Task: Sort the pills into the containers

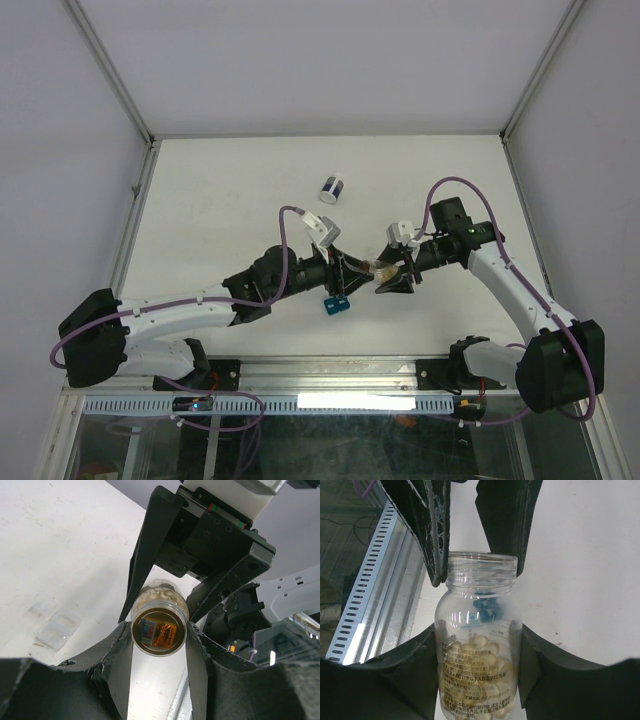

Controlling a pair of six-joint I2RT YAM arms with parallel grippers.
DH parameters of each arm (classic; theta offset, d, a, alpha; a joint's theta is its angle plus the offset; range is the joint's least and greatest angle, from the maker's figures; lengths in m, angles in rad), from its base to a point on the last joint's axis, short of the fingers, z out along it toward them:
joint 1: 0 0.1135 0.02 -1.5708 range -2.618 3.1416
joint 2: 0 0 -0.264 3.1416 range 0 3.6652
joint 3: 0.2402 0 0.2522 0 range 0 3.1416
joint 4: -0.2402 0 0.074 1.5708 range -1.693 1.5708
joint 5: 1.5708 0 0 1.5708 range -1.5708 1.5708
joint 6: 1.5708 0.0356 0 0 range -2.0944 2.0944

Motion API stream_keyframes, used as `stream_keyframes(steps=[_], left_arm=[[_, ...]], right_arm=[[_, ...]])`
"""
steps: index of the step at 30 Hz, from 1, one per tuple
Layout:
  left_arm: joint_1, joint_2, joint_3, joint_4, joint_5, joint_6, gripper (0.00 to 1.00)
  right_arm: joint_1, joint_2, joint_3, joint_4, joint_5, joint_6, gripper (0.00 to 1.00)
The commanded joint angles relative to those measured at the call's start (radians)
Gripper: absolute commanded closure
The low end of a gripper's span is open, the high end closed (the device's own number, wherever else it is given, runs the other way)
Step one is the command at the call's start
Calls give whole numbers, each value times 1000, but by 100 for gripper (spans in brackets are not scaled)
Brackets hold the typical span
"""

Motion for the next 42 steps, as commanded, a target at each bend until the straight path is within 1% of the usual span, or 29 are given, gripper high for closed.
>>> stream_keyframes(steps=[1, 4, 7, 15, 22, 28, 37, 42], left_arm=[[-13, -33, 80, 38, -58, -123, 100], [-13, -27, 101, 6, -59, -154, 100], [-13, -36, 110, -36, -99, -176, 100], [-12, -67, 102, -68, -140, -210, 100], [-5, -48, 139, -172, -160, -302, 100], [12, -73, 148, -223, -158, -408, 100], [33, -92, 141, -267, -157, -436, 100], [48, -122, 110, -285, -214, -415, 100]], right_arm=[[10, 2, 19, 20, -24, -8, 100], [10, 3, 19, 21, -23, -7, 100], [9, 3, 19, 21, -24, -7, 100], [9, 1, 20, 20, -24, -6, 100], [9, 1, 21, 21, -26, -4, 100], [10, 2, 20, 21, -24, -4, 100], [10, 2, 21, 22, -25, -3, 100], [9, 1, 22, 23, -24, -3, 100]])
